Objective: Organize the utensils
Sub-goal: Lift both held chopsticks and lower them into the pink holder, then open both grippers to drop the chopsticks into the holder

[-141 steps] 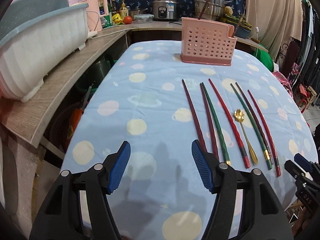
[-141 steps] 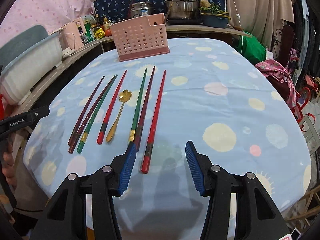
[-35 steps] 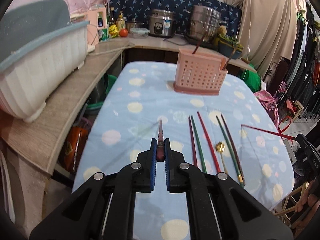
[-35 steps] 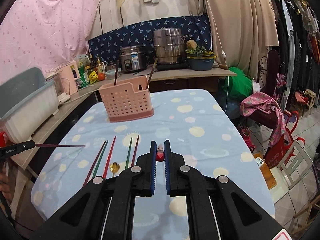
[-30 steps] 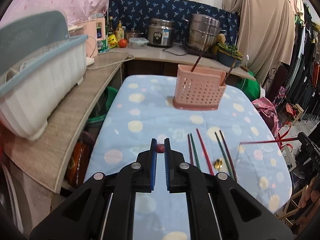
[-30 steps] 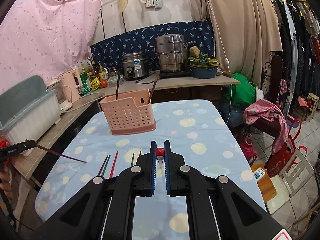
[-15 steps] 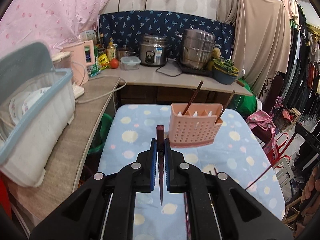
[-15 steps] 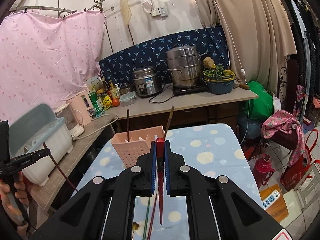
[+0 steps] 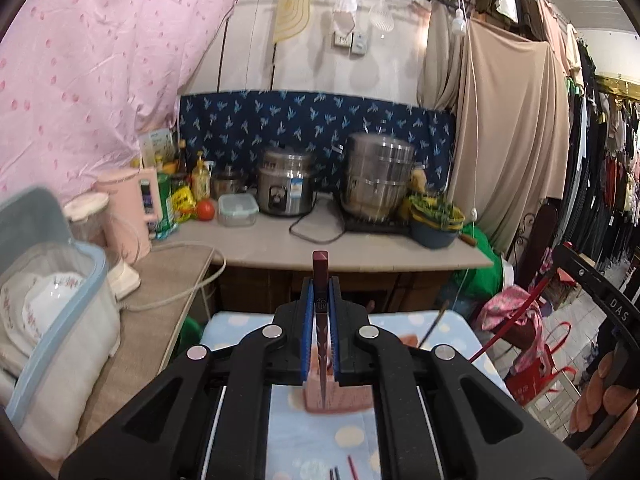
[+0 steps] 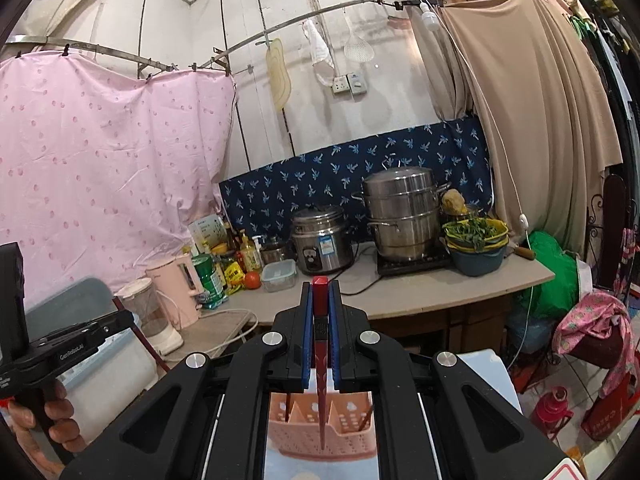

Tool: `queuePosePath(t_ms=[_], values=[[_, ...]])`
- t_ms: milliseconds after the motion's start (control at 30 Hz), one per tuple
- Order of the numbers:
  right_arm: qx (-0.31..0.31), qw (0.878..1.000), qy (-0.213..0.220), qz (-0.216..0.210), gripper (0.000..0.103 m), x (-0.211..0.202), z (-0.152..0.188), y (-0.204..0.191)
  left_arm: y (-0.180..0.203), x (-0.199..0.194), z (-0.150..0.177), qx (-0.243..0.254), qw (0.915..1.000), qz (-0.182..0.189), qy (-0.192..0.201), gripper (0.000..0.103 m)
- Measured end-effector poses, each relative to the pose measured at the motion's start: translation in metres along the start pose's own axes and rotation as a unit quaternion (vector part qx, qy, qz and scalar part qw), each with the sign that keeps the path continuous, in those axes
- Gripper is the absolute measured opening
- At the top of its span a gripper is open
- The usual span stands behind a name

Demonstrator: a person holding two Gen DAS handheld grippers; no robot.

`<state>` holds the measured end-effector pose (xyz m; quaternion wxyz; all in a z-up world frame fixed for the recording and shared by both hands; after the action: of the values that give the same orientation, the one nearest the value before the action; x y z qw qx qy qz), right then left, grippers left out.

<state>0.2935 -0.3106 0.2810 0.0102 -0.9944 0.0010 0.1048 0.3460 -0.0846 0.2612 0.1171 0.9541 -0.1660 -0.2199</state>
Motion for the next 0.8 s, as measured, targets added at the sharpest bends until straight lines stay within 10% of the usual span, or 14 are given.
queuePosePath(t_ms=[800], values=[[-0.003, 0.995, -0.102, -0.008, 0.01, 0.141, 0.095, -0.012, -0.006, 0.122, 0.043, 0.0, 0.9987, -0.024, -0.045, 0.008]])
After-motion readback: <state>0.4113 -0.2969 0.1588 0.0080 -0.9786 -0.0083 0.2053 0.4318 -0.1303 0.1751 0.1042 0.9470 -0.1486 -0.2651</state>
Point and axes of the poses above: each gripper's, at about its wrist camera, not at the fingertips, and x roughly the way its jaws point, y to its right, z to its underside, the point moved 9 cm from there along x, roughly the way its jaws point, and after that the axes turned 12 degrees about -x, right-handed, at the moved point
